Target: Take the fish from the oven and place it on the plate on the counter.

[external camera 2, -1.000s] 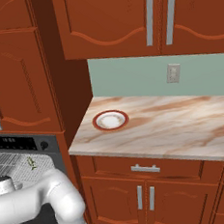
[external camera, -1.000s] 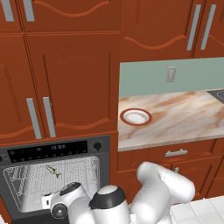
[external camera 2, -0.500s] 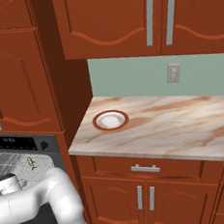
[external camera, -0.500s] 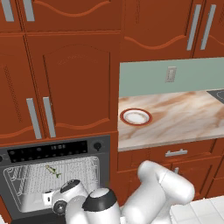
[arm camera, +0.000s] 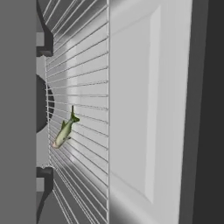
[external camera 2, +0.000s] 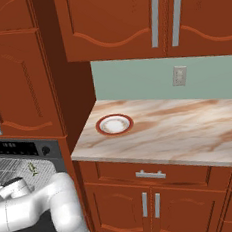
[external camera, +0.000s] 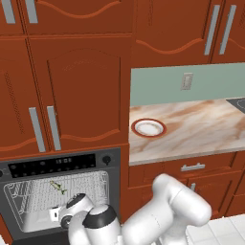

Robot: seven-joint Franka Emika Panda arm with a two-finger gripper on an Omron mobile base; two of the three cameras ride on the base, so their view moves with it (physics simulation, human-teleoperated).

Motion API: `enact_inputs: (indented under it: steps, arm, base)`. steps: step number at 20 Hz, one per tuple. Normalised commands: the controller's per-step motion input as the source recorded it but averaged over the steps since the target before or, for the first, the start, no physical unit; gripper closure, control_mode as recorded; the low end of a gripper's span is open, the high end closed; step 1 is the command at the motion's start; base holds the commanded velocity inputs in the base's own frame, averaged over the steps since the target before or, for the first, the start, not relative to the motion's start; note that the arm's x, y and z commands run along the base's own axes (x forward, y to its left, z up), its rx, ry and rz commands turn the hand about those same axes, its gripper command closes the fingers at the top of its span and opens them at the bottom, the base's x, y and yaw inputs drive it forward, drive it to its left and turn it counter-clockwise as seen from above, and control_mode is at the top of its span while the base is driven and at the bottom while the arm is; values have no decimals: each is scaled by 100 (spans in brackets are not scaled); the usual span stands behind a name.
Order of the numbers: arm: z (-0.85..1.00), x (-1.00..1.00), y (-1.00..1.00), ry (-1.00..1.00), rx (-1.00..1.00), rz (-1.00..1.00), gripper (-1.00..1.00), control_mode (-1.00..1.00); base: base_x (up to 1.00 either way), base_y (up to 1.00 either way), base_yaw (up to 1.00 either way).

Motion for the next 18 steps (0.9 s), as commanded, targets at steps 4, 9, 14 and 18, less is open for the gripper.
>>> enact_inputs:
  steps: [4, 9, 14, 18]
  arm:
    - [-32, 33, 9, 0, 0, 0, -100, -100]
    - [-31, 29, 12, 0, 0, 0, -100, -100]
    - [-26, 27, 13, 0, 0, 0, -100, -100]
    - [-18, 21, 10, 0, 0, 0, -100, -100]
  base:
    - [0, 0, 0]
    - [0, 0, 0]
    - [0, 0, 0]
    - [0, 0, 0]
